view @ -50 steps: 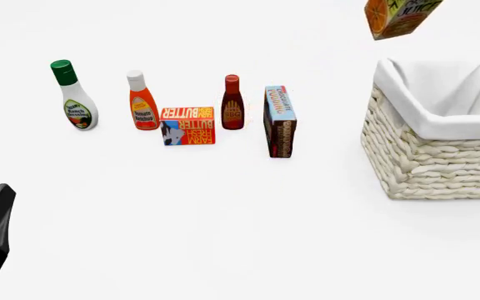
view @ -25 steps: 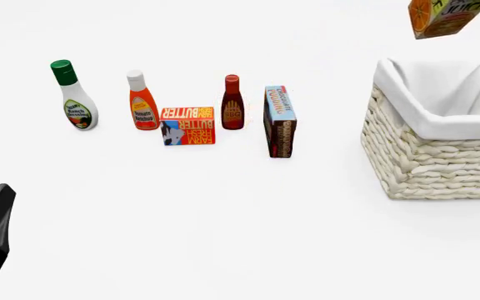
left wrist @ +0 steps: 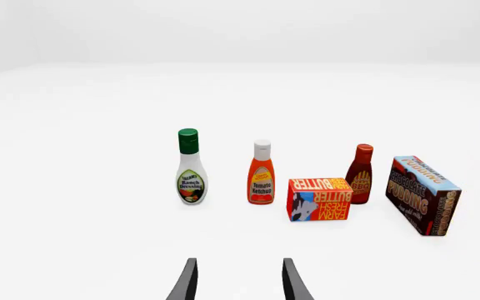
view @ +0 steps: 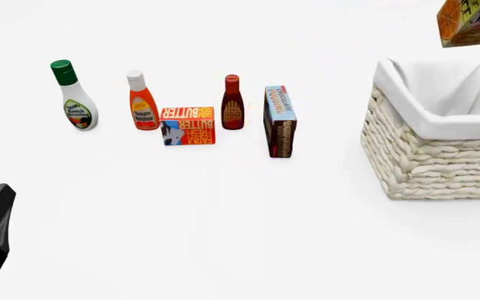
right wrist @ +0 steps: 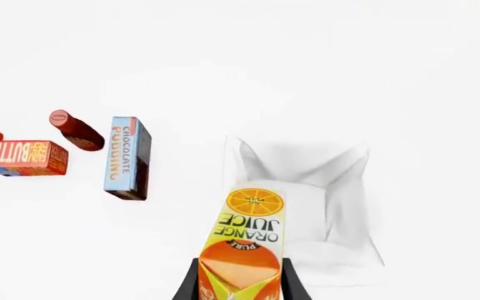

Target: Pick the orange juice and place it in the basket.

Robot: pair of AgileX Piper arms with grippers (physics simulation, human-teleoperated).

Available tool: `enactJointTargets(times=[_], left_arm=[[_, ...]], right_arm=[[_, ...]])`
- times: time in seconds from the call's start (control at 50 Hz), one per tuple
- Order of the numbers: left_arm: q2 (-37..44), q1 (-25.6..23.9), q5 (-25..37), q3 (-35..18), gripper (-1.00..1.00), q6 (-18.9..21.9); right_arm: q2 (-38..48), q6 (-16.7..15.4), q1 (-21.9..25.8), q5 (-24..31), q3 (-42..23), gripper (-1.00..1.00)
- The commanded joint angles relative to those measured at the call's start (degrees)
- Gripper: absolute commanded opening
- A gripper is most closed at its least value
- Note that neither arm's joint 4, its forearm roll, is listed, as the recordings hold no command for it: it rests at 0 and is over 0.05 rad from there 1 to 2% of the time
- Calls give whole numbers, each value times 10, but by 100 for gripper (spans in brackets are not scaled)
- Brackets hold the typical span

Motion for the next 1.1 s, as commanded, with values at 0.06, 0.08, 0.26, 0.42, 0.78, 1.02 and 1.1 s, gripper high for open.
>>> enactJointTargets(times=[0.06, 0.08, 0.26, 0.42, 0.78, 1.02, 1.1], left_arm=[[0, 0, 0, 0, 100, 0], [0, 0, 0, 0, 100, 0], [0, 0, 0, 0, 100, 0], [0, 0, 0, 0, 100, 0], [0, 0, 0, 0, 100, 0], [0, 0, 0, 0, 100, 0], [0, 0, 0, 0, 100, 0]], right_arm=[[-12, 11, -27, 0, 15, -100], [-11, 15, -23, 0, 13, -100], [-14, 16, -33, 0, 25, -100], [-15, 16, -42, 0, 34, -100], [-6, 19, -54, 0, 57, -100], [-1, 19, -66, 0, 68, -100], [-2, 18, -71, 0, 66, -100]])
